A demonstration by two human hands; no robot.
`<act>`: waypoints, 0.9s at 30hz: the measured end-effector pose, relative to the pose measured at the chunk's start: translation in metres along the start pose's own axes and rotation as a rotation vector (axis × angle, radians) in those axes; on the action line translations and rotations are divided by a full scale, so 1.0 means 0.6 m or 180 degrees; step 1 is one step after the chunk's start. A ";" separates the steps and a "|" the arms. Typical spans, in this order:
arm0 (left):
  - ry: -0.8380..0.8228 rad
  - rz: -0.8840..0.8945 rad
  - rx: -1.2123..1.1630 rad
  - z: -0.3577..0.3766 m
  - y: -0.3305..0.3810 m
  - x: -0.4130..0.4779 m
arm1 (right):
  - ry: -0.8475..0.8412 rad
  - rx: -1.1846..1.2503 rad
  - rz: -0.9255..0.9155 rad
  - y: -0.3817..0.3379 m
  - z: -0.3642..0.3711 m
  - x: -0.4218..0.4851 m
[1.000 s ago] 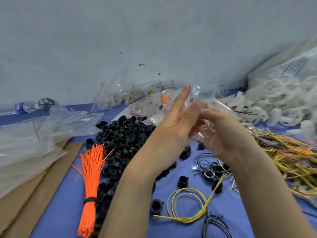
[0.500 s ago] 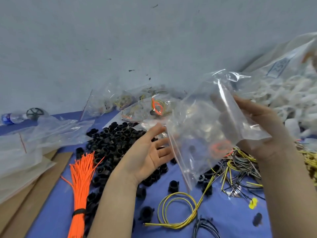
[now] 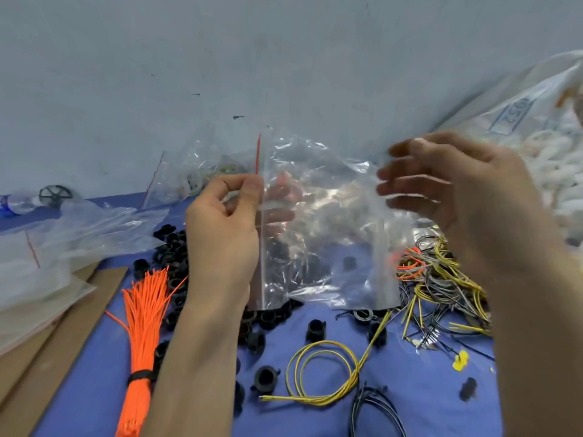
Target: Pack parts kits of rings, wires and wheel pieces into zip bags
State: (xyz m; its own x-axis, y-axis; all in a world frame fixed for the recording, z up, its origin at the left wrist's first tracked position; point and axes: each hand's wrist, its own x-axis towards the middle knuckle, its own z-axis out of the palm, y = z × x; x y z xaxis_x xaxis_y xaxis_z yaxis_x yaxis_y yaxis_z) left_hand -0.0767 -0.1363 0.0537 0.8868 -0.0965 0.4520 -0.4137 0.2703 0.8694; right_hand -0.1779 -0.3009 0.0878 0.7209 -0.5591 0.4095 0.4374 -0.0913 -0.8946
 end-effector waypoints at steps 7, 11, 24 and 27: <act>-0.0966 -0.0580 -0.0206 0.024 0.024 -0.030 | -0.0680 -0.0525 0.0082 0.022 0.065 -0.021; -0.0951 -0.0433 -0.0040 0.028 0.030 -0.032 | -0.0842 -0.0493 -0.0038 0.023 0.064 -0.021; -0.0831 0.0855 0.0850 -0.004 0.039 -0.020 | -0.0433 -0.0023 -0.0407 0.028 0.045 -0.005; -0.1604 0.0998 0.1521 -0.011 0.040 -0.022 | -0.0463 0.0067 -0.0612 0.027 0.055 -0.009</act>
State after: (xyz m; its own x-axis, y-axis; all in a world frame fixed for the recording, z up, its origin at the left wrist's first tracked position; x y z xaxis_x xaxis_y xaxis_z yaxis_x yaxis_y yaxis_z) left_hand -0.0966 -0.1222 0.0672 0.5591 -0.5404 0.6288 -0.7767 -0.0760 0.6253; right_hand -0.1569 -0.2725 0.0769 0.6925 -0.4085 0.5946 0.5840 -0.1666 -0.7945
